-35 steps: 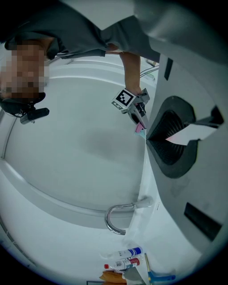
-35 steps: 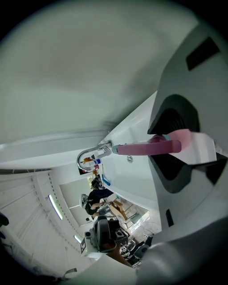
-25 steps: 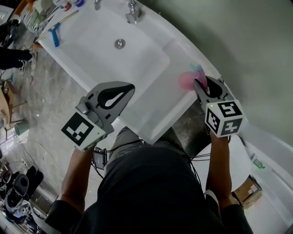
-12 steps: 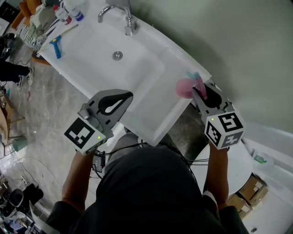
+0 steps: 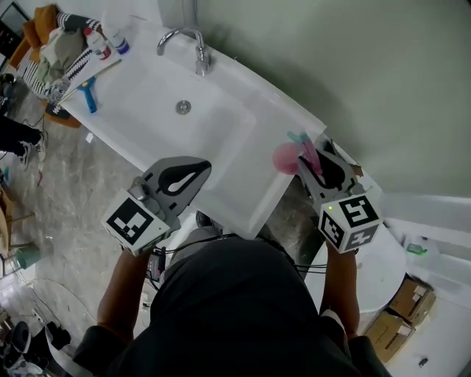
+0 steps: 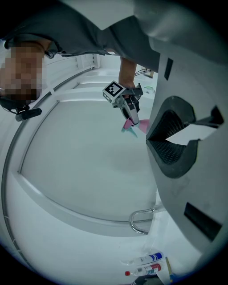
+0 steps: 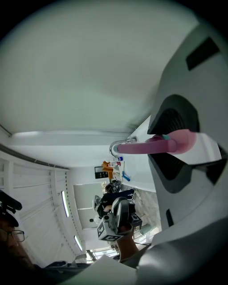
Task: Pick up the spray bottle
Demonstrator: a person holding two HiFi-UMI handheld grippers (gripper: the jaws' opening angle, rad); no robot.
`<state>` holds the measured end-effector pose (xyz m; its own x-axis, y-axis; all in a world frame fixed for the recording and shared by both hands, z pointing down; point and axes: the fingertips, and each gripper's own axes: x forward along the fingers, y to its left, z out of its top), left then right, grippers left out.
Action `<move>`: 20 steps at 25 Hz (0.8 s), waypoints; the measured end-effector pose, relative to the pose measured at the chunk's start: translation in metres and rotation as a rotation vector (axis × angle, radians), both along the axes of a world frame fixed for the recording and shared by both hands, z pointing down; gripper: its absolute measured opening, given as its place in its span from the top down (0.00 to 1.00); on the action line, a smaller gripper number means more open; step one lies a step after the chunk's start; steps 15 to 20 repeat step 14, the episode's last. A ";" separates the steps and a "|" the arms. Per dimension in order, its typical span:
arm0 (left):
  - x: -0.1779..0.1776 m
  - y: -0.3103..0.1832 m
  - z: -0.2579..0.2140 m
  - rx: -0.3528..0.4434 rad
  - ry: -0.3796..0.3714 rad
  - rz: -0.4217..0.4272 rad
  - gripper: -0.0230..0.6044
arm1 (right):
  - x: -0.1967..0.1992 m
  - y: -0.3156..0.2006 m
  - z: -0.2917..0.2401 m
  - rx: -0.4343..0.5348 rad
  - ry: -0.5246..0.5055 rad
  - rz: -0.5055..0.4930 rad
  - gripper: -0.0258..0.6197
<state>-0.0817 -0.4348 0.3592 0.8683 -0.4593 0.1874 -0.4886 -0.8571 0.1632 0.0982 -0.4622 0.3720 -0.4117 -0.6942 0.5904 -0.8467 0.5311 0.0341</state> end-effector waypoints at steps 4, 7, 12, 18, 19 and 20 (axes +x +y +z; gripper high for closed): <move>-0.002 0.008 -0.002 0.003 0.009 0.026 0.96 | -0.006 0.010 -0.003 0.001 0.008 0.012 0.76; -0.004 0.010 -0.002 0.001 0.016 0.039 0.96 | -0.010 0.015 -0.002 -0.006 0.013 0.020 0.76; -0.010 0.010 -0.001 -0.001 0.024 0.042 0.96 | -0.018 0.019 0.003 -0.022 0.020 0.018 0.76; -0.013 0.010 0.001 -0.002 0.024 0.044 0.96 | -0.022 0.019 0.005 -0.029 0.021 0.015 0.76; -0.013 0.010 0.001 -0.002 0.024 0.044 0.96 | -0.022 0.019 0.005 -0.029 0.021 0.015 0.76; -0.013 0.010 0.001 -0.002 0.024 0.044 0.96 | -0.022 0.019 0.005 -0.029 0.021 0.015 0.76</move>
